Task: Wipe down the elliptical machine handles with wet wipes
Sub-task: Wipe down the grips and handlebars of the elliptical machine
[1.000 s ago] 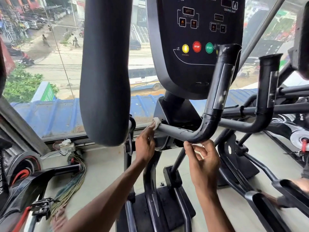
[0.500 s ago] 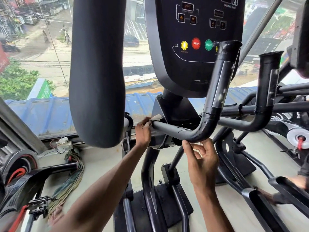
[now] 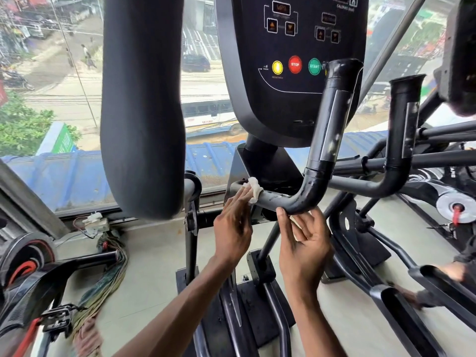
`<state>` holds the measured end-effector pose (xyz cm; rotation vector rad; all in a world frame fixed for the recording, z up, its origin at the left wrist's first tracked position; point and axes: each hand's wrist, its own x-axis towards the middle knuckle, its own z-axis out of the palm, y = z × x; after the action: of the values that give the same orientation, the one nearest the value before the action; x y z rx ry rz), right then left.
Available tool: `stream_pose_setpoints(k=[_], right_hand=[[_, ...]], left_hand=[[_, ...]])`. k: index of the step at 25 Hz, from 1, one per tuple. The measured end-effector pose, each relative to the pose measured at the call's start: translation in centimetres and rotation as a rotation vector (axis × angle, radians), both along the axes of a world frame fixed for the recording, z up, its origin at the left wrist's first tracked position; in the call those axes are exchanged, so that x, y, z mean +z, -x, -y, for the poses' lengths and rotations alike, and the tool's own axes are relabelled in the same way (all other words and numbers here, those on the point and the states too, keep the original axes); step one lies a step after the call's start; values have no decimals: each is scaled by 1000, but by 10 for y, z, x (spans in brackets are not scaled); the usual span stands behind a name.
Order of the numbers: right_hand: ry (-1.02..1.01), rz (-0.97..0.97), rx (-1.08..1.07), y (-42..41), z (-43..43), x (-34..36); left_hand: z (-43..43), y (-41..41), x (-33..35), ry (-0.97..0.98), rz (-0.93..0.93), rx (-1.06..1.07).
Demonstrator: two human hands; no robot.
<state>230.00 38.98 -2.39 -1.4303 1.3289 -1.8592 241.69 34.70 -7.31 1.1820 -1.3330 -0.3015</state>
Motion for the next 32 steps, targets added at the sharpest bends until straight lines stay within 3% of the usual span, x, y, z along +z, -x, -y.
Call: stream_pose_setpoints(k=[7,11,17,22,24,28,32], right_hand=[[7,-71,69,11,-4,5],[-34,-89,88,17,-3,7],[-77,-171,85,24,-7,11],[-74,-150,89,23,-5,14],[-76,-152,105,26,-4,14],[-116,-181,102,29,-3,13],[-88,-187,161,33,-2,17]], left_hand=[[-6,13,10,86,-10,-15],[-23,26,25,227,83,-166],[2,3,-3,12,74,64],[-35,45,35,183,-46,-142],[-35,45,30,191,-29,-127],[-31,38,22,-1,-72,62],[-44,50,52,163,-53,-120]])
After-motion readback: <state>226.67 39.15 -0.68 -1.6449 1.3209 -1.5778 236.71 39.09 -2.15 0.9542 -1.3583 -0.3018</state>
